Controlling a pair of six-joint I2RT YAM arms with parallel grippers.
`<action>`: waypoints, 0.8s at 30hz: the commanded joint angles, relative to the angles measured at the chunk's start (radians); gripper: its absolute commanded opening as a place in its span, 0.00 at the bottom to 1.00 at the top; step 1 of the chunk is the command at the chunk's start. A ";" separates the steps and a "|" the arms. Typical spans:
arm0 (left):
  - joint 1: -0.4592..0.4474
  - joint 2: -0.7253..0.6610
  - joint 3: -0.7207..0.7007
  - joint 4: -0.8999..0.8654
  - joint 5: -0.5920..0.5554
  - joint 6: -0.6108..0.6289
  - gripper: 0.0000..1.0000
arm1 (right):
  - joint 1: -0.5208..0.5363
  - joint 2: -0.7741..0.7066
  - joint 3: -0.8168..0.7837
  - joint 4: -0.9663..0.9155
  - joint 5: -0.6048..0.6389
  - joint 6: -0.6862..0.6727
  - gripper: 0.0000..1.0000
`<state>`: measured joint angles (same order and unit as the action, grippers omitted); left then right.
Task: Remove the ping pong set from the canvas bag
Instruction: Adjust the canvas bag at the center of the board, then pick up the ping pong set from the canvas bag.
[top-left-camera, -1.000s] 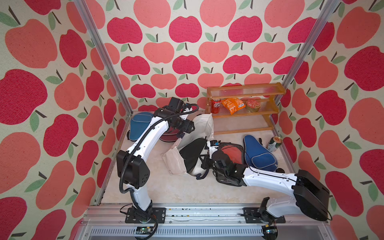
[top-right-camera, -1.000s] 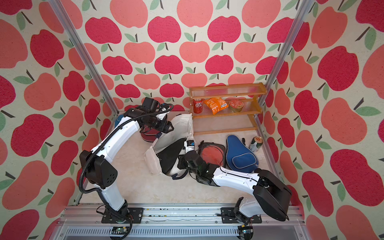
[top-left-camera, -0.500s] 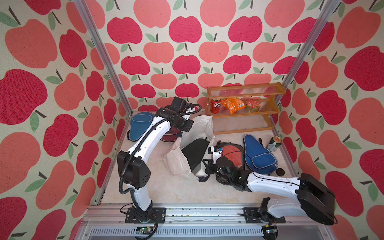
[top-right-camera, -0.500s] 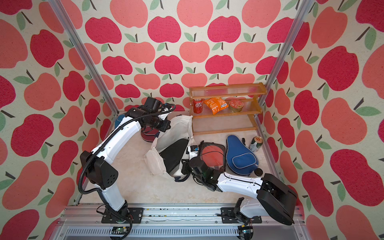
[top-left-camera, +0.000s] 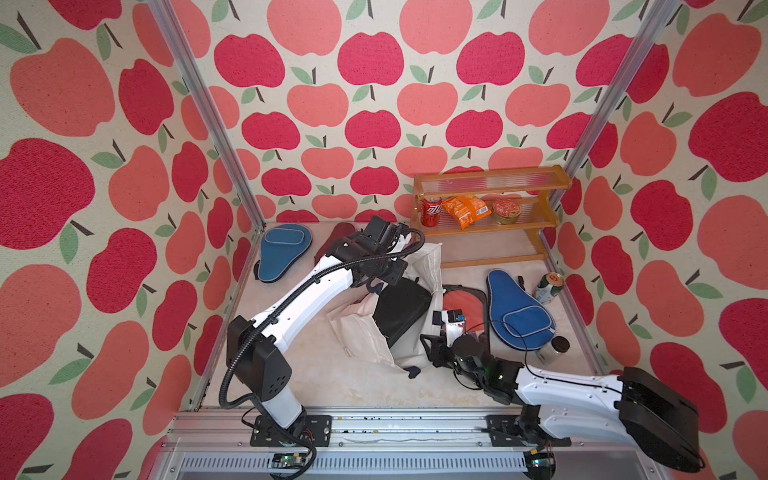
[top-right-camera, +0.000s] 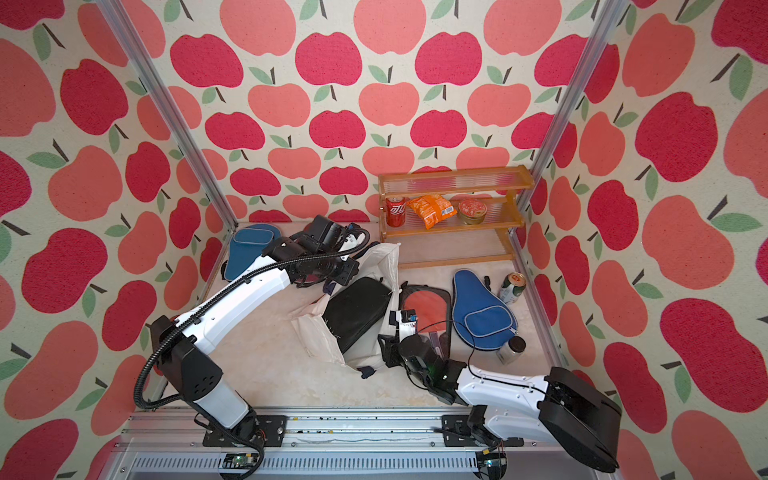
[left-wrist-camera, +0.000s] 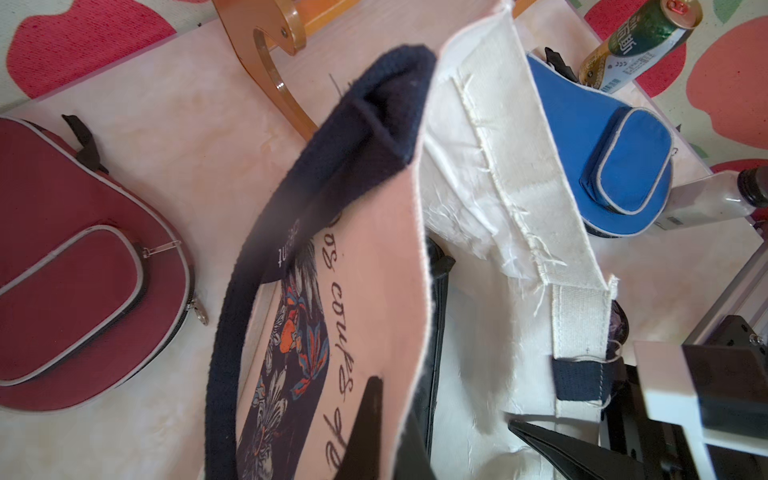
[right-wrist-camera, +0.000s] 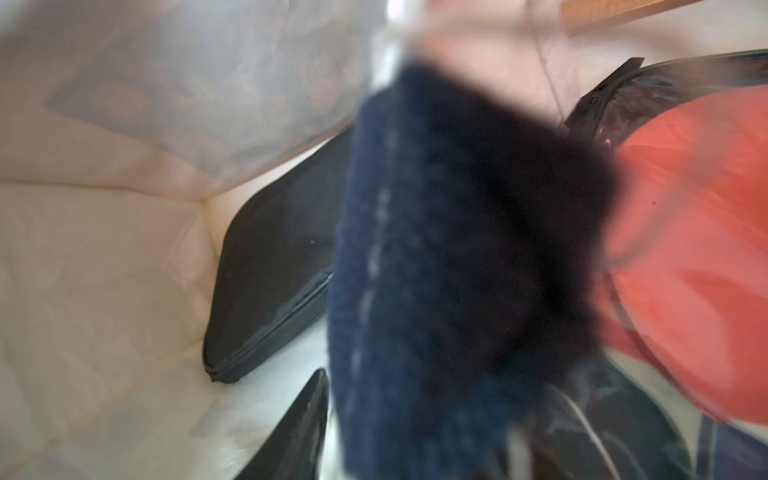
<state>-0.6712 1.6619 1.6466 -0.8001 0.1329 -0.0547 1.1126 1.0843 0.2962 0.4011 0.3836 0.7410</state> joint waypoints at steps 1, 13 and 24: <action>-0.021 -0.008 -0.032 0.038 -0.079 -0.038 0.00 | 0.009 -0.099 0.003 -0.038 0.078 -0.053 0.62; -0.033 -0.032 -0.040 0.067 -0.113 -0.053 0.00 | 0.027 -0.427 0.183 -0.317 0.285 -0.191 0.83; -0.005 -0.045 -0.024 0.093 -0.079 -0.100 0.00 | 0.084 -0.152 0.427 -0.427 0.184 0.042 0.79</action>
<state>-0.6926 1.6547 1.6176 -0.7437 0.0418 -0.1188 1.1912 0.8677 0.6781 0.0460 0.6147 0.6689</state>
